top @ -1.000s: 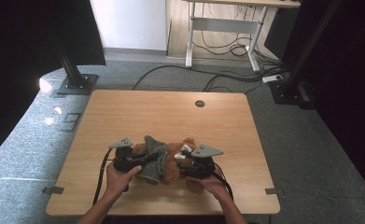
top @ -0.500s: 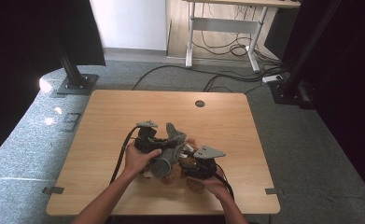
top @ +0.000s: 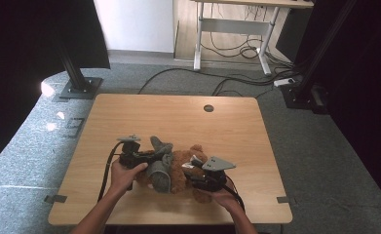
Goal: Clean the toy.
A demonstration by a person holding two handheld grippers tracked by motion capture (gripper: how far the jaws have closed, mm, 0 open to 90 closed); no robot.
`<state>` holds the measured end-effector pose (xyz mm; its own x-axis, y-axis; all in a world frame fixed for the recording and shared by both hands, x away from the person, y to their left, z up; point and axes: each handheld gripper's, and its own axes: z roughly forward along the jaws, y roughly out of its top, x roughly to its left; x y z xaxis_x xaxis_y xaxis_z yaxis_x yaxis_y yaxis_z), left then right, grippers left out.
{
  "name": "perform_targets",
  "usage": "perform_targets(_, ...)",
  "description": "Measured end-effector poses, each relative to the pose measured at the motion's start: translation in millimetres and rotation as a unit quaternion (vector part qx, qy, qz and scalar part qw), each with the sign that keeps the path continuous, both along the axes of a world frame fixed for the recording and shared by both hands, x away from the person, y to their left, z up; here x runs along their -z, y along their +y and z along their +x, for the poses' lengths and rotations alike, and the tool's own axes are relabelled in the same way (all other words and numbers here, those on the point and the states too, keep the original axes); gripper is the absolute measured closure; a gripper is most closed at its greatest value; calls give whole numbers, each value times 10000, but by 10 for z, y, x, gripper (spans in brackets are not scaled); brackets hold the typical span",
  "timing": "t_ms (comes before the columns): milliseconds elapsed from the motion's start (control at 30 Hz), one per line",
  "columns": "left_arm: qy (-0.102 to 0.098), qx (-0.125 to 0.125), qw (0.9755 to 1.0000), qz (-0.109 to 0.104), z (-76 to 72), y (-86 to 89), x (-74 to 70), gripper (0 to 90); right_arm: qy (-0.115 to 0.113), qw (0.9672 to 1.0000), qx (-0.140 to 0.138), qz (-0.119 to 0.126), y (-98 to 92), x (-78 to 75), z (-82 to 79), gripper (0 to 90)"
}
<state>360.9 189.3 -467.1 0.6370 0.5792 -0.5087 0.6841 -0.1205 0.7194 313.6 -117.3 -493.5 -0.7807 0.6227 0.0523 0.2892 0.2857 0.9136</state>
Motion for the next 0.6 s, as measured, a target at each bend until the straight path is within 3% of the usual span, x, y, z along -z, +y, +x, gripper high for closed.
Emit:
perform_targets(200,-226,-74,9996,-179,-214,164,-26,758,-109,9999,-27,-46,5,2,-76,467)
perform_targets(333,-366,-190,9991,-103,-292,303,-98,759,-140,9999,17,-28,-4,10,-76,464)
perform_targets(467,-158,-116,9997,-147,-311,402,-38,757,-98,9999,19,40,-26,15,-66,462)
perform_targets(600,-171,-132,9996,-169,-327,387,41,759,-86,9998,13,189,-38,-21,-94,426)
